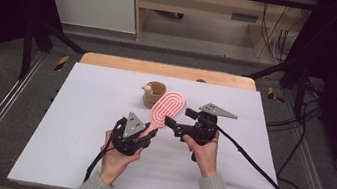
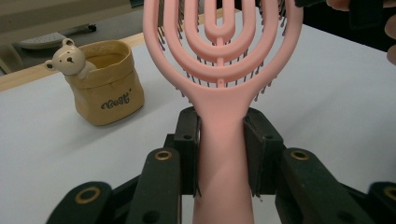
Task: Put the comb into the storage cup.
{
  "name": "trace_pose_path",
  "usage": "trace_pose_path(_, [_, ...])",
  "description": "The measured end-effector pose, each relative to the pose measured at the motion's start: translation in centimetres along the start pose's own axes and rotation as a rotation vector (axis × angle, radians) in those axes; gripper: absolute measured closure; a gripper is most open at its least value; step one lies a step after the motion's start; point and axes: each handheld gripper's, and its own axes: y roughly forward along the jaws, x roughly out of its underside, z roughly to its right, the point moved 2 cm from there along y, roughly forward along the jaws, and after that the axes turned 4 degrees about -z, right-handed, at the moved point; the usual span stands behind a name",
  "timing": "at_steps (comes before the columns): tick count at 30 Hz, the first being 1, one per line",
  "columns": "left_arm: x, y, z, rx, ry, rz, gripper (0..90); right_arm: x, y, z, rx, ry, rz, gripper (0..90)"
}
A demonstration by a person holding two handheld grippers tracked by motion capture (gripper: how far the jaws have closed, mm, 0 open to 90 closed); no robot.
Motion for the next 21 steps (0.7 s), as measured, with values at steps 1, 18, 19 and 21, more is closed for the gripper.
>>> trace_pose_path(1, [0.00,0.02,0.03,0.001,0.001,-0.001,69.3,0.02,0.04,0.02,-0.001,0.004,-0.003,4.0])
trace_pose_path(18, [-0.20,0.24,0.88,0.007,0.015,0.013,69.3,0.00,0.34,0.13,-0.015,0.056,-0.011,12.0])
trace_pose_path(19, [-0.21,0.25,0.92,0.007,0.016,0.013,69.3,0.00,0.35,0.16,-0.012,0.056,-0.011,12.7])
trace_pose_path(21, [-0.20,0.28,1.02,0.007,0.019,0.015,69.3,0.01,0.37,0.17,-0.009,0.058,-0.010,13.7])
